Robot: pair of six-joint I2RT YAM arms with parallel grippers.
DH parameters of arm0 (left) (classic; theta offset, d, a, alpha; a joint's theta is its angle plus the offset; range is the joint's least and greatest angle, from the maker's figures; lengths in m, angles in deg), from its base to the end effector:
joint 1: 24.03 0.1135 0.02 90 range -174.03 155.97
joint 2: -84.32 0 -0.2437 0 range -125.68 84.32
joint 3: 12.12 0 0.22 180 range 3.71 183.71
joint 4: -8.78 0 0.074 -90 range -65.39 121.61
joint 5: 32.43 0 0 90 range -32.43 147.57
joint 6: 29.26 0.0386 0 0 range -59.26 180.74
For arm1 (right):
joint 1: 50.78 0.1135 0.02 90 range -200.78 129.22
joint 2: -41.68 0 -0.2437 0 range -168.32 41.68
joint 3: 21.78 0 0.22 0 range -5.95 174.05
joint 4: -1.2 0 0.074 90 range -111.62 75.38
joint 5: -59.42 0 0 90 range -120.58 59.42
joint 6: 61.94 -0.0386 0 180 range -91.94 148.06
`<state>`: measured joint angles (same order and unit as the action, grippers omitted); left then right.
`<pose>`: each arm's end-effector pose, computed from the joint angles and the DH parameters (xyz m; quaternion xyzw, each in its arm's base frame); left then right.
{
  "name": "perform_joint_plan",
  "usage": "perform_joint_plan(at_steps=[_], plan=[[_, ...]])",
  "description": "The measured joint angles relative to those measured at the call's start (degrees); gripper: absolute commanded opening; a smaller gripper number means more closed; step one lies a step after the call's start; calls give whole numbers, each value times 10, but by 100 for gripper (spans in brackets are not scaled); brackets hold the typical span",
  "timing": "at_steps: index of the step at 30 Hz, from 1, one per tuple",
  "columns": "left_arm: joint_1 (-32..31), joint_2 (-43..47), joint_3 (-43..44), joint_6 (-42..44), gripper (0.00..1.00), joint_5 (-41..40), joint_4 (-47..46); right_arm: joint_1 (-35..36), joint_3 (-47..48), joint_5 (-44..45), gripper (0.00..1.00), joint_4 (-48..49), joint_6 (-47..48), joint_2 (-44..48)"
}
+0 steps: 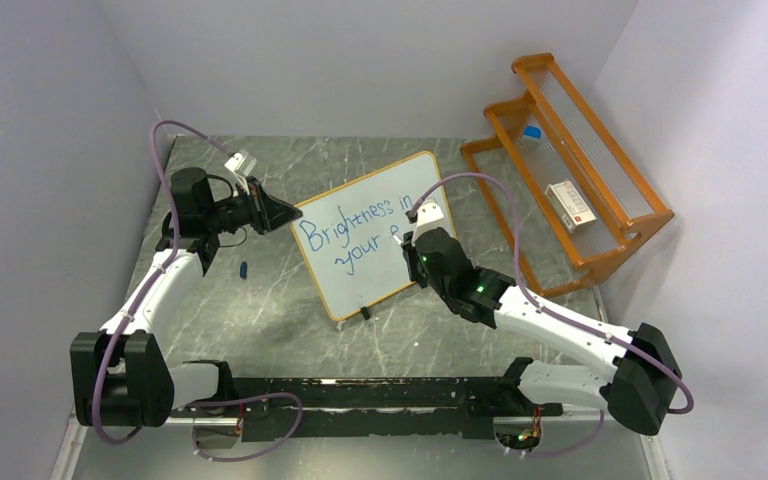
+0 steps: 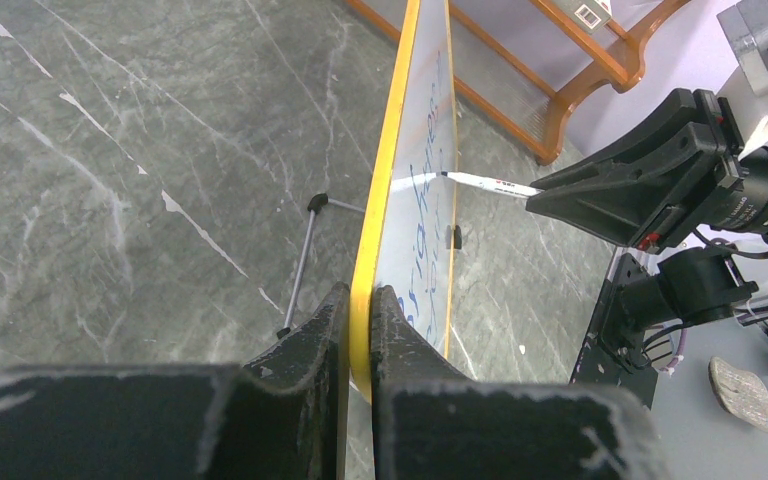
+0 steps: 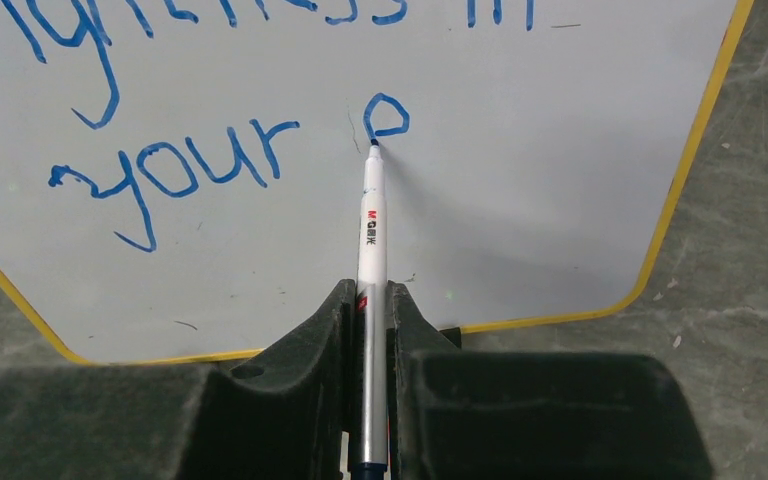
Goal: Write a sentence on the whiteboard
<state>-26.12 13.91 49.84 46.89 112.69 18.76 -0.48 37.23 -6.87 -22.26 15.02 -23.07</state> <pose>0.2457 -0.0407 0.2804 0.1954 0.7431 -0.4436 0.4613 0.1591 0.1673 0.2586 -0.1711 0.8331 0.1092 0.5145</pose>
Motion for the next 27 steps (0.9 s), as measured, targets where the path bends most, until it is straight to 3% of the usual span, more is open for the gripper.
perform_joint_plan(at_steps=[27], plan=[[0,0,0,0,5,0,0,0,0,33,0,-15,0,5]])
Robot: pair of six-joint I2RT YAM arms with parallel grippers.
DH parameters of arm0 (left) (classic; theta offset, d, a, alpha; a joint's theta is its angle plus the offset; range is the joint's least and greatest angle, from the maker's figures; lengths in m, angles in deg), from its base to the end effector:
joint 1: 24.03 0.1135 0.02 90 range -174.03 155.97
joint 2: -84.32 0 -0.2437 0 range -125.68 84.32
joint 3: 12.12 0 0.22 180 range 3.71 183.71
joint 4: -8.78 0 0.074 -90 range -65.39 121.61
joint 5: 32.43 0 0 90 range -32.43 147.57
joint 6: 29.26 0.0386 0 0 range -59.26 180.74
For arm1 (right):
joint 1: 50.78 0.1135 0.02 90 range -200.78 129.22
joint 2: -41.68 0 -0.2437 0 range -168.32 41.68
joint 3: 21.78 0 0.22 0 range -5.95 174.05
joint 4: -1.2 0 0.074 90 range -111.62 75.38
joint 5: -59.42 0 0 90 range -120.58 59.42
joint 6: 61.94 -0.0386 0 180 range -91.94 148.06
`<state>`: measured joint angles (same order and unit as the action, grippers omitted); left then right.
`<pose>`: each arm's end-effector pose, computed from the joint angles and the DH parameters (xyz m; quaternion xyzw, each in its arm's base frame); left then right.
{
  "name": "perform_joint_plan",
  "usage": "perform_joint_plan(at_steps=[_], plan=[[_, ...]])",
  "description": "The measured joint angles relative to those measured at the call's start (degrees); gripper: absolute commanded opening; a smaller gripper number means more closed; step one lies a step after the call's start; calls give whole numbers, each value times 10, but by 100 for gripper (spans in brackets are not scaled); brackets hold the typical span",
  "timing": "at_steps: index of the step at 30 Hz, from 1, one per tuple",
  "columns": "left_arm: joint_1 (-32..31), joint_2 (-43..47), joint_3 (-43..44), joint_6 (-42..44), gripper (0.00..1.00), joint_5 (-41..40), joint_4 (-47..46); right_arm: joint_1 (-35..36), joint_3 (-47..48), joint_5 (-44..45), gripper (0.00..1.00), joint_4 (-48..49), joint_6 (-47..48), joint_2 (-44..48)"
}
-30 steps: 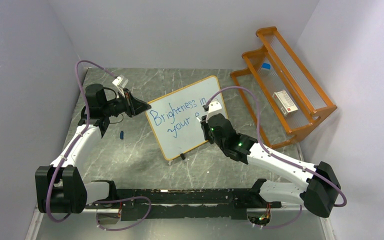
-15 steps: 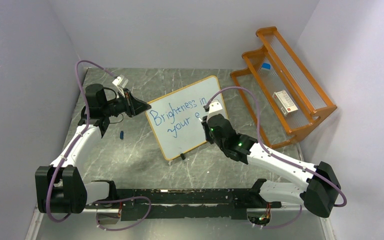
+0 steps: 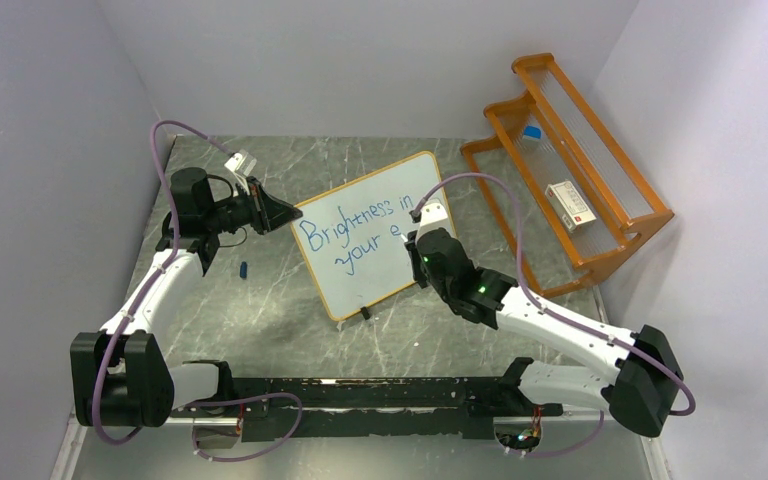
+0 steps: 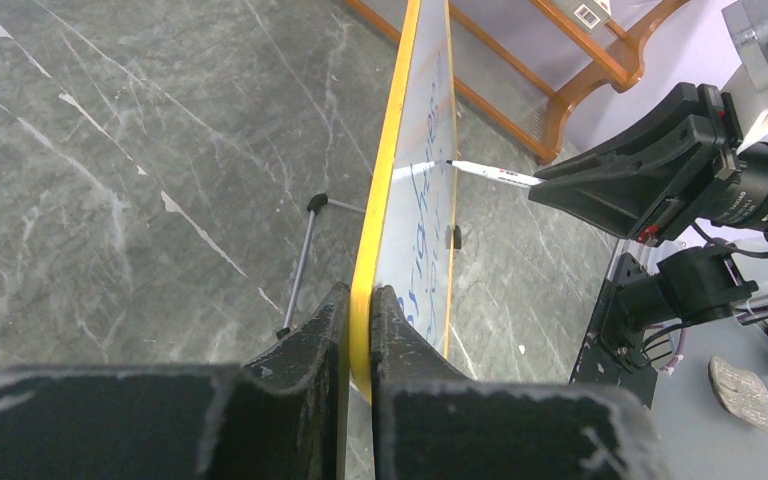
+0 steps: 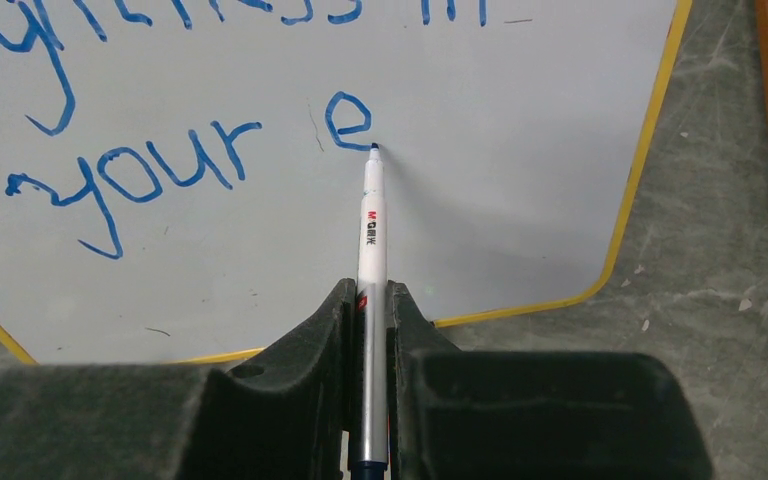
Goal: Write a sentence on the whiteboard
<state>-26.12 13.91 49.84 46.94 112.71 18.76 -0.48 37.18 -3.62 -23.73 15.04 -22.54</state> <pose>0.2457 -0.0407 0.2804 0.1959 0.7430 -0.4435 0.4615 0.1583 0.1633 0.2583 -0.1593 0.8359 0.0825 0.5187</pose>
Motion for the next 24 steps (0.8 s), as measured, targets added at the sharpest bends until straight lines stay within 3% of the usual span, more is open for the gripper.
perform_joint_plan(at_steps=[24], plan=[[0,0,0,0,5,0,0,-19,0,-17,0,26,11,3]])
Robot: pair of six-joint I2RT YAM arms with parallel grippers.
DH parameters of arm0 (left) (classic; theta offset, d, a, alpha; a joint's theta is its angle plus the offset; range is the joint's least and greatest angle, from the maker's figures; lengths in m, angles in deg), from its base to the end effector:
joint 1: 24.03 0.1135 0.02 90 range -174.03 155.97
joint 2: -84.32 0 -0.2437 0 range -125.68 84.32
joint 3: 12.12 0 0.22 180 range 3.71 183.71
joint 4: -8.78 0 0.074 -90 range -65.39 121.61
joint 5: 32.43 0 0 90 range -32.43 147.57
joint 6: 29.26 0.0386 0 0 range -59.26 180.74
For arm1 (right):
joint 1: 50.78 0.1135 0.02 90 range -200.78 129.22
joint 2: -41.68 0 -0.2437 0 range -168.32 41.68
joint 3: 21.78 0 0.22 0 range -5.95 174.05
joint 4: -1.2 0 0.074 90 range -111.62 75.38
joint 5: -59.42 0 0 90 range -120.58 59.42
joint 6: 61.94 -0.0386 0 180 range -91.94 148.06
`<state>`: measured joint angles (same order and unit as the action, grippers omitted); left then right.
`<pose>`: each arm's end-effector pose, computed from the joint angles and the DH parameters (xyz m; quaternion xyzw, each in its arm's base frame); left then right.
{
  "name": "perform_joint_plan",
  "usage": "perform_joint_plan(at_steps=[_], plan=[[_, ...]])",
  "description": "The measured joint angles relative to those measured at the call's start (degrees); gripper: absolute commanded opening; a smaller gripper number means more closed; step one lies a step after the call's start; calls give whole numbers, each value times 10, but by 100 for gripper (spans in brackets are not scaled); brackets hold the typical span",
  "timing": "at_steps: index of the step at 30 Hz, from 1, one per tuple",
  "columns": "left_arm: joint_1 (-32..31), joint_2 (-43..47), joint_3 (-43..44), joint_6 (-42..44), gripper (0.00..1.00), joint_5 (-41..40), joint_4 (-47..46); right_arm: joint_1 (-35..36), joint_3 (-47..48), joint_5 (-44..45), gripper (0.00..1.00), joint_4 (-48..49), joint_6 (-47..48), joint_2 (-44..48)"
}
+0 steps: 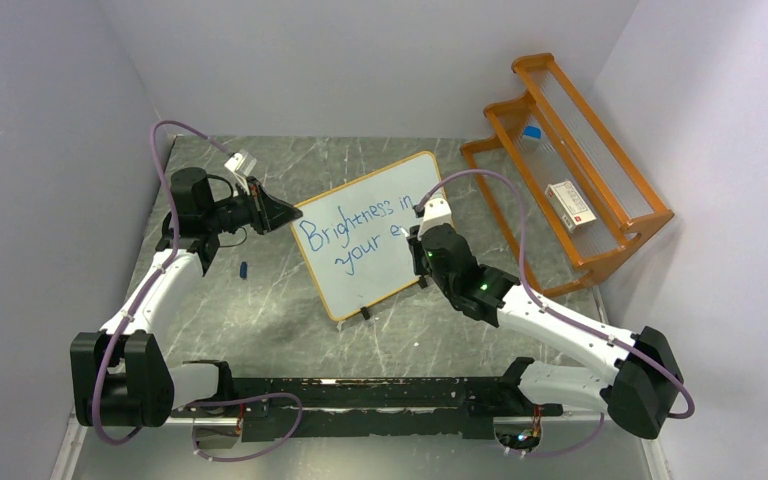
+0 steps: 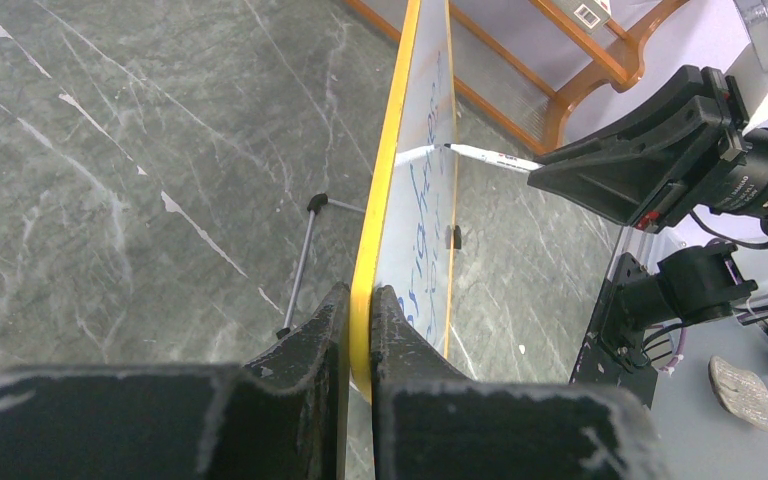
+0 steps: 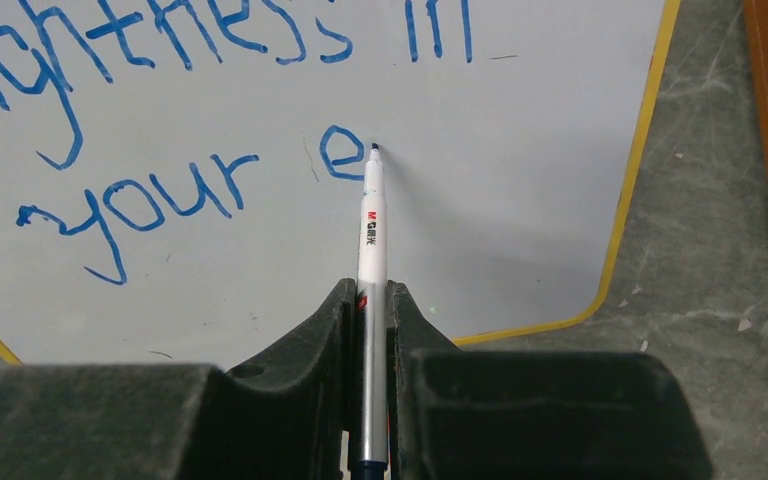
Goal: Write a sentence on the whiteboard
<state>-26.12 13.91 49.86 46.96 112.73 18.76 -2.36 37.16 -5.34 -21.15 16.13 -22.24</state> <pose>0.2457 -0.0407 0.2805 0.1962 0.7428 -0.4435 0.4616 0.1642 0.1602 0.2633 -0.1530 0.8272 0.0938 0.5325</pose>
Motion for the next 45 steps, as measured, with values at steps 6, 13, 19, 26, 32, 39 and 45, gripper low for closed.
perform_joint_plan(at_steps=[6,13,19,26,32,39,45], plan=[[0,0,0,1,5,0,0,-5,0,3,0,7,0,-6],[0,0,0,1,5,0,0,-8,0,2,0,7,0,-7],[0,0,0,1,5,0,0,-9,0,2,0,7,-3,-7],[0,0,0,1,5,0,0,-9,0,2,0,6,-9,-7],[0,0,0,1,5,0,0,-11,-1,-2,0,-4,-12,-4],[0,0,0,1,5,0,0,-12,-2,-4,0,-17,-14,-2],[0,0,0,1,5,0,0,-12,-3,1,0,-17,-14,-2]])
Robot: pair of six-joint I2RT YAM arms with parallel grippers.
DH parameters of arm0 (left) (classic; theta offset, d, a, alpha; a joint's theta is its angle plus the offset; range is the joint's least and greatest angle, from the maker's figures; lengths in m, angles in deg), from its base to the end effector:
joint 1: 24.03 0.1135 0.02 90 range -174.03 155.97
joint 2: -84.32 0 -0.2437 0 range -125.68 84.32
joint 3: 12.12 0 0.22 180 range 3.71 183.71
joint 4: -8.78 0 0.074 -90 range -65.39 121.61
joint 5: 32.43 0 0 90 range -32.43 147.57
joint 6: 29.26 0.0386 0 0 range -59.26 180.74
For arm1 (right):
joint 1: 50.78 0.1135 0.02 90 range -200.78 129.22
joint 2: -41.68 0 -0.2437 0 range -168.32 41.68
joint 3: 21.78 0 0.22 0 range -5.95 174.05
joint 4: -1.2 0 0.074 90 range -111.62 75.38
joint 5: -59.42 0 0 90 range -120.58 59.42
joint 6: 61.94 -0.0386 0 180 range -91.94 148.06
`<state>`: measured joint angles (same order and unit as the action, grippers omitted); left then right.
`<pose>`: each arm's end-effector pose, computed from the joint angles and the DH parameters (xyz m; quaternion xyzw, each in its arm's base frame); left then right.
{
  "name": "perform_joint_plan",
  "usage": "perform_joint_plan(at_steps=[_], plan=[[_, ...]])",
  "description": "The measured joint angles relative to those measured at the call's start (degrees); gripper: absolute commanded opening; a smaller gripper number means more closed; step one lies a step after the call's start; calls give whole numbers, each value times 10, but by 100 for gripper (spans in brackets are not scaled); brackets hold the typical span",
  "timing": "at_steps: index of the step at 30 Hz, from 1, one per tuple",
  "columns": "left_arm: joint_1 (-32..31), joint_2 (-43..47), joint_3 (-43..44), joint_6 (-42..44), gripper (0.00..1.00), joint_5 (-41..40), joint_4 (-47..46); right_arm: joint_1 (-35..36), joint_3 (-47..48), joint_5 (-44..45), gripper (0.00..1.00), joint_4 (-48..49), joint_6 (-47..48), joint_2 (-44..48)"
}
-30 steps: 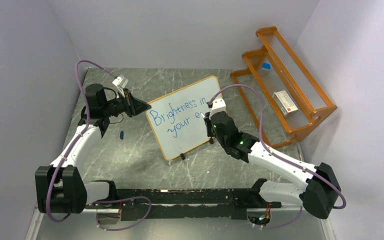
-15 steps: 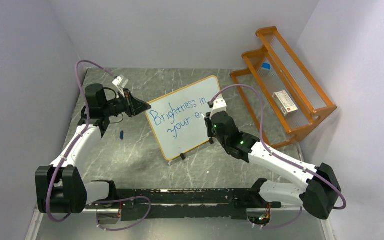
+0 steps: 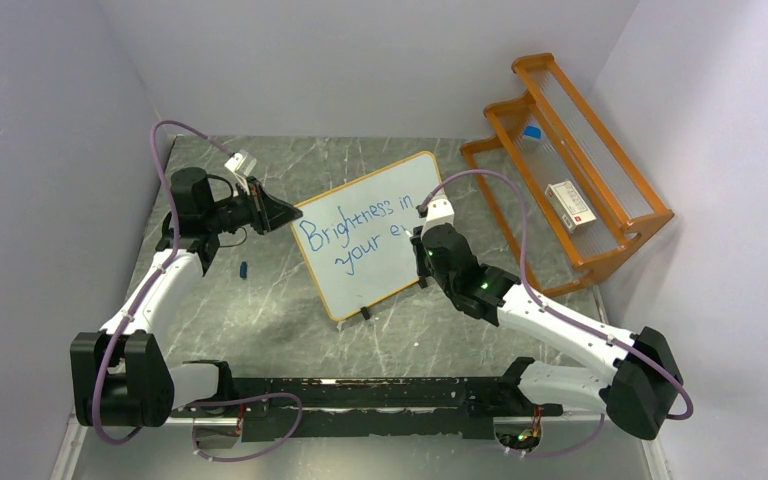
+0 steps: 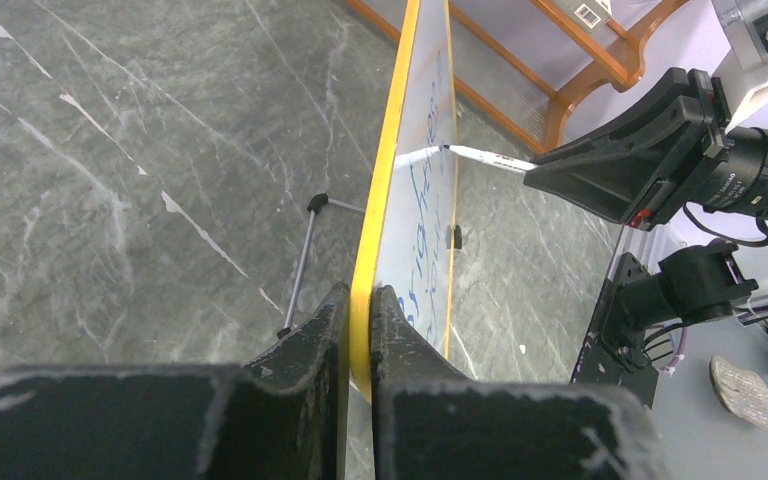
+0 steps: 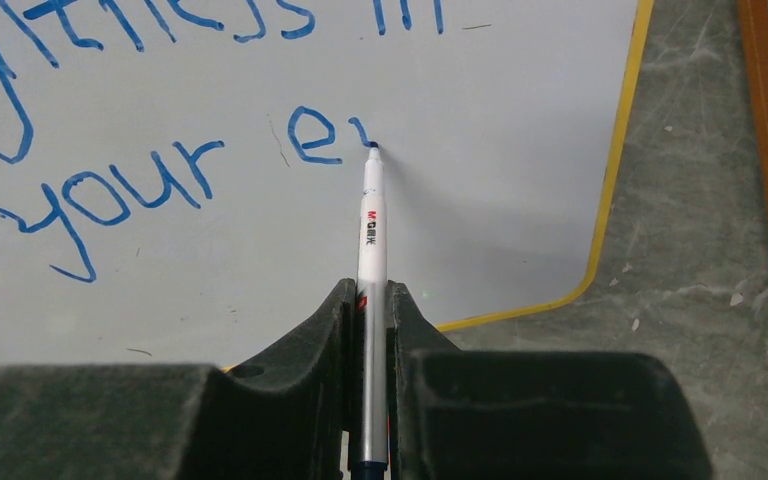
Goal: Write a sentence on the whiteboard
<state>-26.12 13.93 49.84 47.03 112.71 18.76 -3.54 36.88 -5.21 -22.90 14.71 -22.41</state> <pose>0.2457 -0.0407 0.2805 0.1965 0.7427 -0.4431 0.4620 0.1664 0.1556 0.2582 -0.1399 0.8385 0.0840 0.5199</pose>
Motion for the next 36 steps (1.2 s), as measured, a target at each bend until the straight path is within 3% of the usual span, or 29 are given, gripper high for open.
perform_joint_plan(at_steps=[36], plan=[[0,0,0,0,5,0,0,0,11,20,0,14,9,-13]])
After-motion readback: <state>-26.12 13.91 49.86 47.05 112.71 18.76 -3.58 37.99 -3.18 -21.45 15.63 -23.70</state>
